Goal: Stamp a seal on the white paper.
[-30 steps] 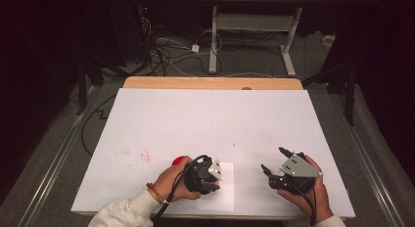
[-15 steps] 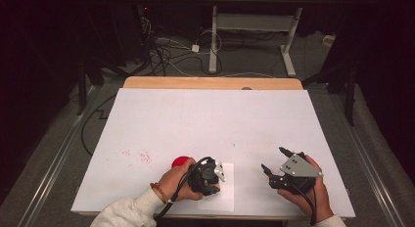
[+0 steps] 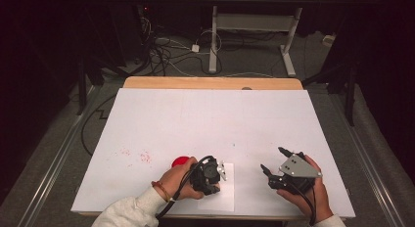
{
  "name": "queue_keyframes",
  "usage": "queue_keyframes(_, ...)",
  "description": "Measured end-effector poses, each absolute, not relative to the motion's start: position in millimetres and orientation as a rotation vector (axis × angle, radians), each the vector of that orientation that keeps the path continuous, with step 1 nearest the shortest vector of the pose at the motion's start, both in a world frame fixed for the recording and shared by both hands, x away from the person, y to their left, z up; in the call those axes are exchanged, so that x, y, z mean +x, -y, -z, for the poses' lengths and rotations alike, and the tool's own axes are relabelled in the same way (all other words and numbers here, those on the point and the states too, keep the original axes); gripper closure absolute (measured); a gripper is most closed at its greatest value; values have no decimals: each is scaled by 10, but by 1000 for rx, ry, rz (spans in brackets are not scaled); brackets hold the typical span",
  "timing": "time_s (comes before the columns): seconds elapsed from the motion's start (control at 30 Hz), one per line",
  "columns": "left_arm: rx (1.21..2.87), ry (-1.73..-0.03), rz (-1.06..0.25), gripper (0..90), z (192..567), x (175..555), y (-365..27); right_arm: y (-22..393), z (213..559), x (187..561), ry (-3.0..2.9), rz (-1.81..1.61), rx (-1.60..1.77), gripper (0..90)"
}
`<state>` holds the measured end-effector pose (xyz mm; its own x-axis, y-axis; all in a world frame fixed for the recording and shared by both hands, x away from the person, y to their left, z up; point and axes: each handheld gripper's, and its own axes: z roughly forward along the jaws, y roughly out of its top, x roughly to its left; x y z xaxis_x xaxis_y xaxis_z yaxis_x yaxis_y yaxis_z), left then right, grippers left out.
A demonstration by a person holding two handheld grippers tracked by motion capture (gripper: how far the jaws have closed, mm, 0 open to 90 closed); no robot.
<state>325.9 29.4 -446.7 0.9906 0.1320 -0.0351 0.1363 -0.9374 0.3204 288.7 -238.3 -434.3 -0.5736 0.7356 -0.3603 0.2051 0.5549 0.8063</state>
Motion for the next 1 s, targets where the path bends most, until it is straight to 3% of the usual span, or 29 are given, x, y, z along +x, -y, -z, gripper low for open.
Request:
queue_keyframes(0.43, 2796, -216, 62, 737, 4477, 3296, -308, 2387, 4320, 2878, -2053, -970, 738, 256)
queue_keyframes(1.0, 2799, -218, 24, 737, 4477, 3259, -302, 2378, 4330, 2887, -2067, -962, 740, 255)
